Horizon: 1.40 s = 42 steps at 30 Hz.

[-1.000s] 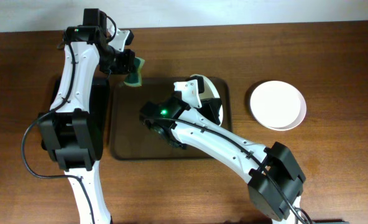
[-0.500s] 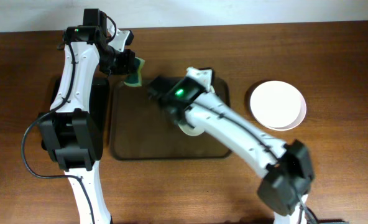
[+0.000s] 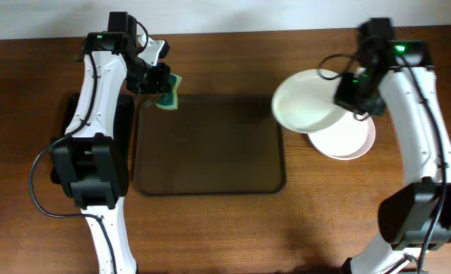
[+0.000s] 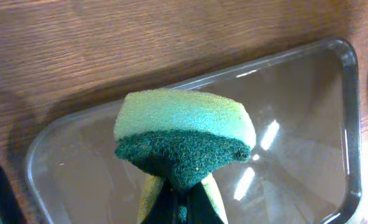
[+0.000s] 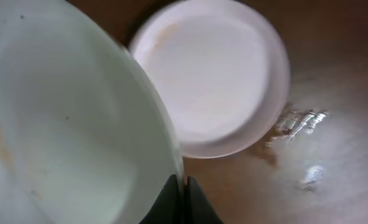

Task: Clean dirty plates on tray and stack at the side
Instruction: 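Place the plate on the stack right of the tray, release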

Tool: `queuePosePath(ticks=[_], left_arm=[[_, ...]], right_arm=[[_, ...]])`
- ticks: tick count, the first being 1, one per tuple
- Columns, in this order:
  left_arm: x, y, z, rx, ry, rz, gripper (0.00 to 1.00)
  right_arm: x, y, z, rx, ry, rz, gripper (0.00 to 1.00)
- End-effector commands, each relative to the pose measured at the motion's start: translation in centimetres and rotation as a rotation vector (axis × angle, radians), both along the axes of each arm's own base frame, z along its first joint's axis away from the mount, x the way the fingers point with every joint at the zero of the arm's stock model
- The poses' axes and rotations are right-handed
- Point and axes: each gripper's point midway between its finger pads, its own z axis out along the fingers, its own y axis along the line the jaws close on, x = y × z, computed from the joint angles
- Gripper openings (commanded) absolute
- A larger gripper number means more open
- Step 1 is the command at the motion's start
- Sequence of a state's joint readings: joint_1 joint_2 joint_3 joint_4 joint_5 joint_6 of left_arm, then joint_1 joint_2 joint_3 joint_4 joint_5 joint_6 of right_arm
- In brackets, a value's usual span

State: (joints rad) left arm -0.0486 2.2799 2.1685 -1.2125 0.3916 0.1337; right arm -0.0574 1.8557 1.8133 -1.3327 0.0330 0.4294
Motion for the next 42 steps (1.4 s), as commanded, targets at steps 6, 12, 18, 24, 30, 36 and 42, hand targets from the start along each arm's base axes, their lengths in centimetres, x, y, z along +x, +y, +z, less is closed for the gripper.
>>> queuePosePath(ticks=[6,12,18,24,30,36,42], left_arm=[[-1.2,-5.4,0.6,-0.007,-0.01,-0.103,0.01],[-2.7,-9.9,0.6,-0.006,-0.011,-0.199,0.01],[-2.8,-10.1,0.5,0.021,-0.016,-0.206,0.01],[-2.4,-9.8,0.4,0.042,-0.033,-0.2,0.01],[-2.0,-9.9,0.5,0.039,-0.049,-0.199,0.01],[-2.1,-9.1,0.8,0.065,-0.041,-0.185,0.01],[-1.1,-4.9,5.2,0.064,-0.066,-0.099,0.01]], right_arm=[[-3.1,-7.9,-8.3,0.035,0.056,-0.225,0.04],[-6.2,-9.2,-12.5,0.052,0.121,-0.293,0.04],[-6.1,-9.2,-12.5,0.051,0.118,-0.292,0.04],[-6.1,-9.2,-12.5,0.051,0.118,-0.292,0.04],[-3.9,-8.1,-12.3,0.101,0.039,-0.261,0.1],[-2.8,-4.0,-12.3,0.115,0.037,-0.149,0.36],[-1.7,-2.7,-6.1,0.097,-0.061,-0.091,0.48]])
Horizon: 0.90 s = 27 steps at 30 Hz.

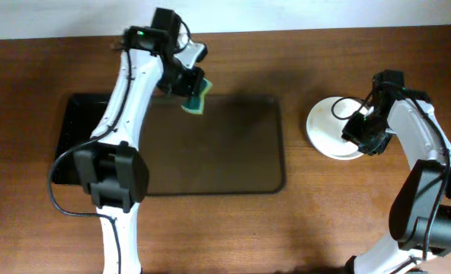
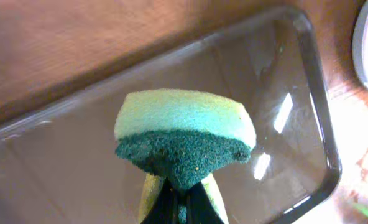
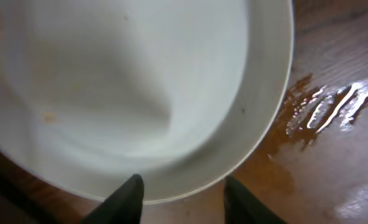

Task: Clean dirty plates on tray and stack at the side
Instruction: 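Place the plate on the stack right of the tray, release, then lower the sponge into the small black tray and release with left gripper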

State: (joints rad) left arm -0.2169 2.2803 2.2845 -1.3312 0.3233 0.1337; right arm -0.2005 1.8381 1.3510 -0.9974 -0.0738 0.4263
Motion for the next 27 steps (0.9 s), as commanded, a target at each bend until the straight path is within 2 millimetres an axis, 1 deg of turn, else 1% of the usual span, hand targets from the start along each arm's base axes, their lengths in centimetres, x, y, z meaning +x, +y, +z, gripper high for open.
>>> queuePosePath(ticks=[1,2,4,5,6,8,10,11,13,14,16,17,18,19,20,21,22,23,25,27], left_arm=[[1.5,2.7,3.5,-0.009,-0.073,0.064,0.01],[1.7,3.3,4.1,-0.01,-0.081,0.076,0.01],[1.7,4.3,4.9,-0.01,-0.087,0.096,0.01],[1.6,4.7,5.3,-0.01,-0.088,0.104,0.01],[1.6,5.1,5.6,-0.01,-0.09,0.111,0.01],[1.2,6.0,6.5,-0.009,-0.086,0.129,0.01],[0.1,7.4,8.0,0.001,-0.071,0.155,0.01],[-0.6,8.6,8.5,0.04,-0.056,0.181,0.01],[-1.4,13.2,9.5,0.2,-0.062,0.345,0.01],[-1.5,15.1,10.2,0.246,-0.081,0.417,0.01],[-1.7,17.3,10.5,0.275,-0.084,0.491,0.01],[-2.0,18.7,9.7,0.301,-0.054,0.523,0.01],[-2.5,20.2,8.4,0.339,-0.002,0.571,0.01],[-3.0,21.2,7.4,0.359,0.037,0.598,0.01],[-3.9,22.2,5.8,0.377,0.103,0.616,0.01],[-5.1,23.4,3.3,0.394,0.198,0.628,0.01],[-5.6,24.2,1.7,0.403,0.238,0.641,0.01],[-5.7,25.5,-0.4,0.402,0.262,0.668,0.01],[-5.3,27.5,-3.6,0.395,0.262,0.712,0.01],[-4.7,28.5,-6.2,0.389,0.238,0.736,0.01]], right_arm=[[2.3,0.3,7.2,-0.039,-0.201,0.026,0.51],[2.3,0.3,8.6,-0.045,-0.233,0.026,0.54],[1.8,0.4,10.2,-0.051,-0.265,0.026,0.54],[1.2,0.5,10.9,-0.052,-0.273,0.026,0.54],[0.7,0.6,11.5,-0.05,-0.277,0.027,0.57],[0.0,0.8,12.4,-0.049,-0.286,0.028,0.57],[-0.4,1.3,13.2,-0.035,-0.307,0.054,0.57],[-0.5,1.5,13.4,-0.036,-0.31,0.062,0.57],[-0.3,2.4,13.4,-0.038,-0.313,0.099,0.58],[-0.1,3.0,13.5,-0.04,-0.321,0.128,0.59],[0.0,3.7,13.5,-0.039,-0.325,0.149,0.61],[0.1,3.9,13.5,-0.043,-0.324,0.155,0.62],[0.0,4.0,13.5,-0.042,-0.324,0.157,0.62],[0.1,4.0,13.5,-0.043,-0.323,0.158,0.62],[0.1,4.0,13.5,-0.042,-0.323,0.157,0.63],[0.1,4.0,13.3,-0.041,-0.319,0.157,0.62],[0.1,4.0,13.2,-0.04,-0.315,0.157,0.62],[0.2,4.0,13.0,-0.039,-0.308,0.157,0.62],[0.2,4.0,12.8,-0.037,-0.302,0.158,0.62],[0.2,4.0,12.7,-0.038,-0.3,0.157,0.63]])
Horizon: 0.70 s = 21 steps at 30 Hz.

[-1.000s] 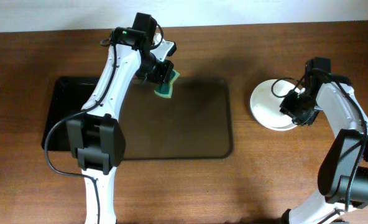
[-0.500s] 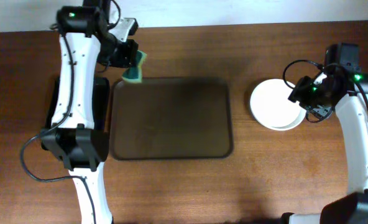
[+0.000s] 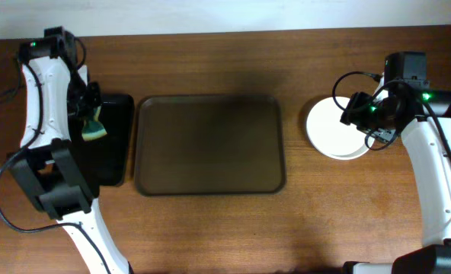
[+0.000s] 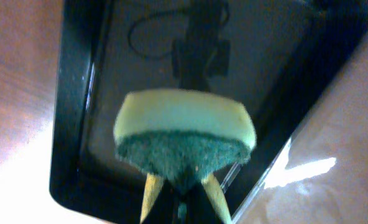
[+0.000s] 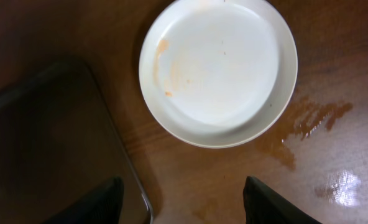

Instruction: Clean dirty plates on tray and stack at the side

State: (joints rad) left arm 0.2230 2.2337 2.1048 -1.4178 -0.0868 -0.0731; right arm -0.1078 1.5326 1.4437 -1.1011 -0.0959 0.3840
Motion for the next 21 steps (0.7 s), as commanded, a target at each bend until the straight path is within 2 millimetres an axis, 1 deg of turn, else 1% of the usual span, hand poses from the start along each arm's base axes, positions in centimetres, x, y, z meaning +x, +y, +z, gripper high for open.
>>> queuePosePath(ticks=[1,2,4,6,7,8,9,10,11,13,14,16,17,18,19,20,21], left_arm=[[0.2,1.4,-2.8,0.012,-0.024,0.04,0.01],[0.4,1.4,-3.5,0.015,-0.034,0.04,0.2],[0.4,1.4,-3.8,0.015,-0.034,0.04,0.44],[0.5,1.5,-3.7,0.016,-0.038,0.04,0.63],[0.6,1.5,-3.7,0.015,-0.043,0.04,0.91],[0.7,1.3,-3.5,0.008,-0.051,0.04,0.93],[1.2,1.0,-2.9,-0.014,-0.074,0.038,0.94],[1.8,0.6,-1.8,-0.039,-0.108,0.035,0.94],[2.6,0.2,0.1,-0.061,-0.161,0.03,0.94],[4.4,-0.7,6.3,-0.085,-0.317,0.007,0.95],[4.8,-1.1,9.3,-0.086,-0.39,-0.006,0.95],[4.8,-1.9,14.6,-0.065,-0.517,-0.032,0.95],[4.3,-2.5,17.3,-0.053,-0.576,-0.048,0.95],[4.0,-2.8,18.2,-0.048,-0.593,-0.054,0.99],[3.7,-2.8,18.6,-0.046,-0.602,-0.054,0.99],[3.4,-2.9,18.6,-0.049,-0.591,-0.053,0.99],[3.3,-2.9,18.3,-0.051,-0.581,-0.052,0.99]], right_arm=[[0.3,0.3,0.1,-0.006,-0.003,0.018,0.62],[0.2,0.3,0.1,-0.005,-0.001,0.018,0.62],[0.2,0.3,0.1,-0.005,0.0,0.018,0.63],[0.2,0.3,0.1,-0.005,0.001,0.018,0.62],[0.1,0.3,0.1,-0.005,0.003,0.018,0.63],[0.1,0.3,0.1,-0.005,0.003,0.018,0.63],[0.1,0.3,0.1,-0.005,0.002,0.018,0.63],[0.1,0.3,0.1,-0.005,0.002,0.018,0.62],[0.0,0.3,0.1,-0.005,0.003,0.019,0.62],[-0.4,0.3,1.2,-0.008,-0.016,0.02,0.62],[-0.5,0.3,2.3,-0.012,-0.039,0.022,0.62],[-1.0,0.4,5.0,-0.019,-0.101,0.021,0.62],[-1.7,0.4,8.2,-0.031,-0.181,0.026,0.64],[-2.3,0.5,10.0,-0.047,-0.23,0.046,0.7],[-3.5,0.2,12.3,-0.082,-0.284,0.039,0.73],[-5.0,-0.3,14.1,-0.118,-0.328,0.024,0.74],[-6.6,-0.6,15.7,-0.151,-0.371,0.01,0.79]])
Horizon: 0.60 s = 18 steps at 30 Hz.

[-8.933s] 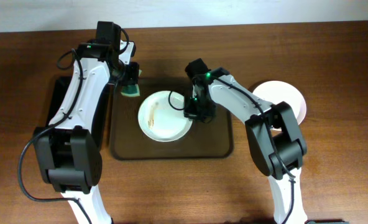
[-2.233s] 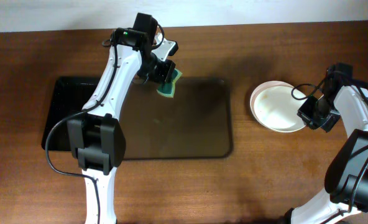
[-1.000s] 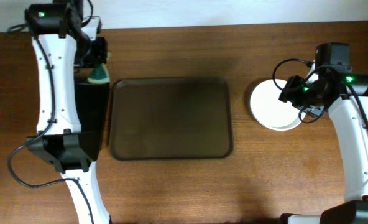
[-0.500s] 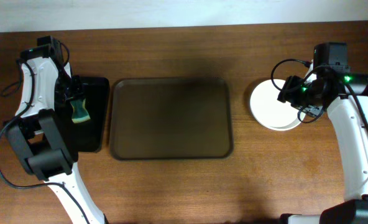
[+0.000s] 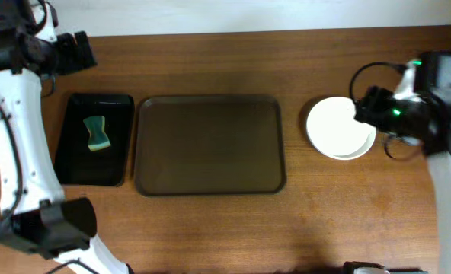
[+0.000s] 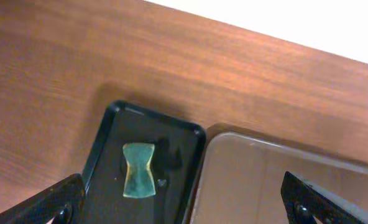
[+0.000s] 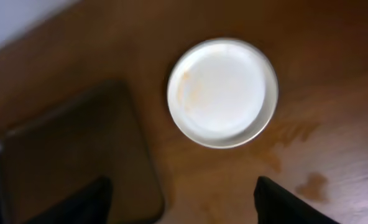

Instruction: Clean dirty plates on tray and stack at the side

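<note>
The brown tray (image 5: 210,144) lies bare in the middle of the table. To its right, white plates (image 5: 340,127) sit stacked, and the top plate (image 7: 222,92) shows a faint orange smear. A green sponge (image 5: 96,133) lies in the black tray (image 5: 73,164) at the left, also seen as the sponge (image 6: 138,178) from the left wrist. My left gripper (image 5: 79,52) is high at the far left, open and empty (image 6: 184,205). My right gripper (image 5: 366,106) hangs open and empty above the plates (image 7: 181,202).
Wet patches (image 7: 289,134) mark the wood beside the stack of plates. The black tray's rim (image 6: 199,134) nearly touches the brown tray (image 6: 283,180). The table's far edge meets a white wall (image 6: 296,25).
The sponge has left my left gripper and lies in the black tray. That gripper is now open and higher, toward the far left. My right gripper, still open, is higher above the plates.
At first my left gripper held the sponge at the brown tray's far left corner and my right held a white plate beside another one. Then that plate lay on the other, released. Later the sponge hung over the black tray; now it lies there.
</note>
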Tool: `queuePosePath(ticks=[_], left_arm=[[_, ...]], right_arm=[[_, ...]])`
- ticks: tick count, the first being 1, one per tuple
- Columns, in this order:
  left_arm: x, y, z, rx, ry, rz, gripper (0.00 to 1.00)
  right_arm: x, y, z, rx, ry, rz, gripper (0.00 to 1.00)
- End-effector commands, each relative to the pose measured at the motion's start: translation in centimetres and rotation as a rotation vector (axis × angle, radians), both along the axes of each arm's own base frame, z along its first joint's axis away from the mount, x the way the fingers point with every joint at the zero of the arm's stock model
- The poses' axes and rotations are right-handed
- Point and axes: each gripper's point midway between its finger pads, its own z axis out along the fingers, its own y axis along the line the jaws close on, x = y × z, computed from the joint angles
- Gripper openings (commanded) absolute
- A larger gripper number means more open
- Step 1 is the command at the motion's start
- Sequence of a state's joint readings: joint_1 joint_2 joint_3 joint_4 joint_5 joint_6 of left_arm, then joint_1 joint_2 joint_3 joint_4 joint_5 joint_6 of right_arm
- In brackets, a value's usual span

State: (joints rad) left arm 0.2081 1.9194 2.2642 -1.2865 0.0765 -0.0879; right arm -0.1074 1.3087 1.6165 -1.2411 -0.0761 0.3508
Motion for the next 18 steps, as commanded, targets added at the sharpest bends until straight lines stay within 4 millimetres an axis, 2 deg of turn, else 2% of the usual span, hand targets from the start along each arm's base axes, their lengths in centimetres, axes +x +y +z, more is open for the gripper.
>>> queuePosePath(ticks=[1,3,4,5,6,8,10,18], left_arm=[[0.0,-0.1,-1.7,-0.022,0.053,-0.006,0.99],[-0.2,-0.1,-1.9,-0.024,0.063,-0.005,0.99],[-0.2,-0.1,-1.9,-0.024,0.064,-0.005,0.99],[-0.2,-0.1,-1.9,-0.024,0.064,-0.005,0.99],[-0.2,-0.1,-1.9,-0.024,0.064,-0.005,0.99],[-0.2,-0.1,-1.9,-0.024,0.064,-0.005,0.99],[-0.2,-0.1,-1.9,-0.024,0.064,-0.005,0.99],[-0.2,-0.1,-1.9,-0.024,0.064,-0.005,0.99]], right_arm=[[-4.0,-0.9,5.0,-0.105,-0.145,-0.024,0.81],[-6.9,-0.7,6.8,-0.151,-0.207,0.006,0.84],[-7.7,-0.6,7.1,-0.152,-0.223,0.005,0.85],[-8.7,-0.5,7.6,-0.154,-0.243,0.004,0.92],[-9.4,-0.4,7.8,-0.154,-0.251,0.004,0.98],[-11.0,-0.1,7.6,-0.145,-0.246,0.012,0.98],[-11.5,0.4,7.2,-0.124,-0.225,0.031,0.98],[-11.3,0.4,6.4,-0.121,-0.197,0.035,0.98]])
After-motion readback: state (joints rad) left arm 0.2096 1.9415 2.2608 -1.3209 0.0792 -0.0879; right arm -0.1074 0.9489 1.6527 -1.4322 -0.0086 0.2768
